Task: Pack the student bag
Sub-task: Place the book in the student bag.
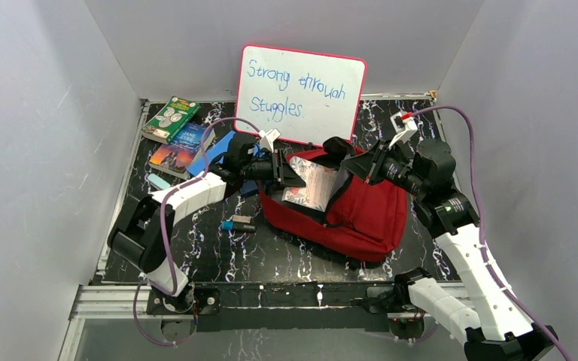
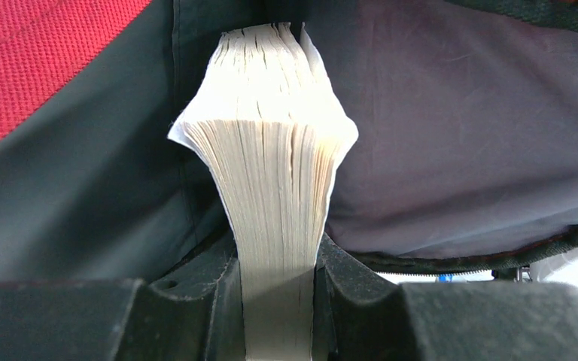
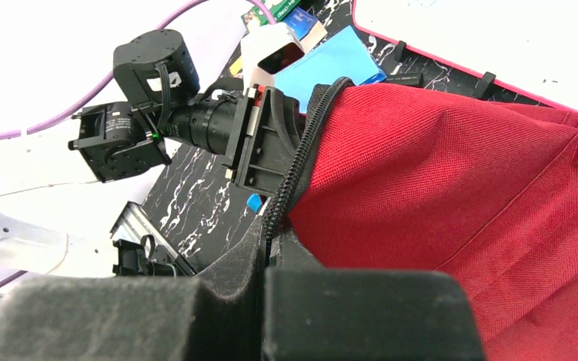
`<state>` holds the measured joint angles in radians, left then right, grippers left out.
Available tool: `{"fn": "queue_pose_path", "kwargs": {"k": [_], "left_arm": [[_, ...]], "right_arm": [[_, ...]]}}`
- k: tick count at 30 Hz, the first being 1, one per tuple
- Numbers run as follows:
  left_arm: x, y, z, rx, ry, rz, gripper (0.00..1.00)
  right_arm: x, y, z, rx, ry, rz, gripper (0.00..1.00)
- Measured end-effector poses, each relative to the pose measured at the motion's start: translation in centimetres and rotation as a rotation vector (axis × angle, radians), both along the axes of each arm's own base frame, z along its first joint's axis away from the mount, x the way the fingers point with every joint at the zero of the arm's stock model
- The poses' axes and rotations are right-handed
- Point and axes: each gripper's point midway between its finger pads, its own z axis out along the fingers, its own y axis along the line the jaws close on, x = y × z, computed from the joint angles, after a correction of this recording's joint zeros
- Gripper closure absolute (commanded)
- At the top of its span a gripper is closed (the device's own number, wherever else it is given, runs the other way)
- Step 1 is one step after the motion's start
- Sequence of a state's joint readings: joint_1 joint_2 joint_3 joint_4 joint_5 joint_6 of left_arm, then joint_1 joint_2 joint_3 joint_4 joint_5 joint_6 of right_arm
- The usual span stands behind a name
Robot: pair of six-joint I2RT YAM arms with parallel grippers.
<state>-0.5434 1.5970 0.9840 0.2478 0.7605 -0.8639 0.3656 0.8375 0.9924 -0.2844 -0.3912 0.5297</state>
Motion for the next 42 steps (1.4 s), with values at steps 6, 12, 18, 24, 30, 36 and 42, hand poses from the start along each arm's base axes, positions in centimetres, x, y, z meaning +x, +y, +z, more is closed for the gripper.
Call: {"fn": "queue_pose_path", "kwargs": {"k": [6, 12, 18, 24, 30, 36, 42], "left_arm": [[-0.1, -1.2, -1.2, -0.010, 0.020, -0.014, 1.00], [-0.3, -2.3, -1.9, -0.018, 0.023, -0.024, 1.00], [-0.3, -3.4, -2.9, -0.023, 0.034, -0.038, 1.00], [-0.7, -4.4, -3.9, -0.026, 0.050, -0.052, 1.00], [-0.6, -5.2, -5.0, -0.028, 0.063, -0.061, 1.00], [-0.3, -5.7, -6.0, -0.036, 0.074, -0.056, 1.00], [-0.1, -6.0, -6.4, -0.050, 0.087, -0.053, 1.00]], "right_arm": [[0.1, 0.0, 0.0, 0.001, 0.002, -0.005, 1.00], [0.1, -0.1, 0.0, 0.003, 0.004, -0.009, 1.00], [0.2, -0.1, 0.0, 0.004, 0.007, -0.014, 1.00], [0.3, -0.2, -0.1, 0.003, 0.008, -0.022, 1.00], [0.3, -0.3, -0.1, 0.003, 0.012, -0.026, 1.00], [0.3, -0.3, -0.2, 0.002, 0.014, -0.028, 1.00], [0.4, -0.3, -0.4, 0.000, 0.018, -0.030, 1.00]]}}
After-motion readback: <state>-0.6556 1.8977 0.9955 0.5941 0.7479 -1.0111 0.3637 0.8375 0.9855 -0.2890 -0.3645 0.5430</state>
